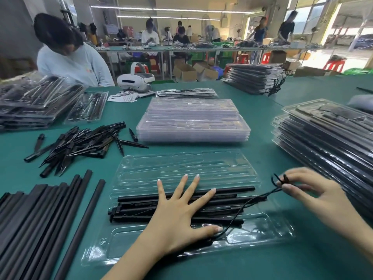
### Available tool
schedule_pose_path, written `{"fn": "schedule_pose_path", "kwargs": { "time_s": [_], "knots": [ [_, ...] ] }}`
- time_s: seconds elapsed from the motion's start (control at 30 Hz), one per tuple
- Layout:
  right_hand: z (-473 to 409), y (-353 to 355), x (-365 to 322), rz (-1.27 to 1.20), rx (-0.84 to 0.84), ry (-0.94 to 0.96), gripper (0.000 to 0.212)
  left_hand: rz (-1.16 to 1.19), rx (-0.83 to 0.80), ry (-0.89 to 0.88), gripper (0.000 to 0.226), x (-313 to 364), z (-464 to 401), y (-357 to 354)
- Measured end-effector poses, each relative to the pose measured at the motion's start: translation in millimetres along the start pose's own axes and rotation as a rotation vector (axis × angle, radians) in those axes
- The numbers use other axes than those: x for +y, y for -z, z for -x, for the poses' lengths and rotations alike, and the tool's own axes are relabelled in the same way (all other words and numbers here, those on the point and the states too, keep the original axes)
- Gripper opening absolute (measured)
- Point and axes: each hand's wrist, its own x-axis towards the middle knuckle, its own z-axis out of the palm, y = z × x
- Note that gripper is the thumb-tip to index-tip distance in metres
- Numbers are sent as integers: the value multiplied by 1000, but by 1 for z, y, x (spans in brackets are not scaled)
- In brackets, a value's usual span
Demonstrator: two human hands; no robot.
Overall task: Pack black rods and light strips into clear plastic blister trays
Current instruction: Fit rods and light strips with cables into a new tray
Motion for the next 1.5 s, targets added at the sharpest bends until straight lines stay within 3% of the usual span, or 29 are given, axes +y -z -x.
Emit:
{"fn": "schedule_pose_path", "kwargs": {
  "time_s": [0.1, 0.17, 0.23, 0.33, 0.4, 0.5, 0.57, 0.63, 0.73, 0.9, 1.07, 1.33, 1.43, 1.5],
  "knots": [
    [-3, -9, -8, 30, 90, -93, 3, -1, 3, 3, 74, 0, -1, 0],
    [-7, -10, -11, 13, 82, -137, 21, -4, 5, 1, 74, 0, 0, 0],
    [-13, -5, -13, -51, -63, -186, 31, -1, 9, 2, 74, 0, 0, -1],
    [-19, 9, -16, -269, -335, -332, 16, 7, 11, 0, 74, 0, 0, -1],
    [-21, 16, -9, -421, -397, -456, 19, 8, 15, 0, 74, 0, 0, -2],
    [-18, 22, 4, -667, -479, -626, 29, 10, 20, 0, 74, -1, 0, -3],
    [-12, 26, 11, -764, -546, -647, 52, 6, 22, 0, 74, -1, 0, -3],
    [-6, 25, 18, -744, -547, -588, 63, 6, 22, 0, 74, -1, -1, -3],
    [-1, 18, 17, -655, -451, -496, 45, 7, 19, 1, 74, -1, 0, -3],
    [0, -1, 10, -347, -248, -169, 31, 7, 12, 0, 74, -1, 0, -2],
    [5, -15, 18, -586, -205, -14, 36, 1, 14, -2, 74, -1, 0, -1],
    [-14, -30, 19, -575, 65, 75, 28, 20, 46, -36, 67, 0, 1, 1],
    [-16, -26, 23, -403, 59, 208, 34, 25, 50, -106, 56, -1, 1, 4],
    [-19, -16, 27, -78, 60, 364, 20, 17, 51, -194, 49, 0, 2, 5]
  ]
}}
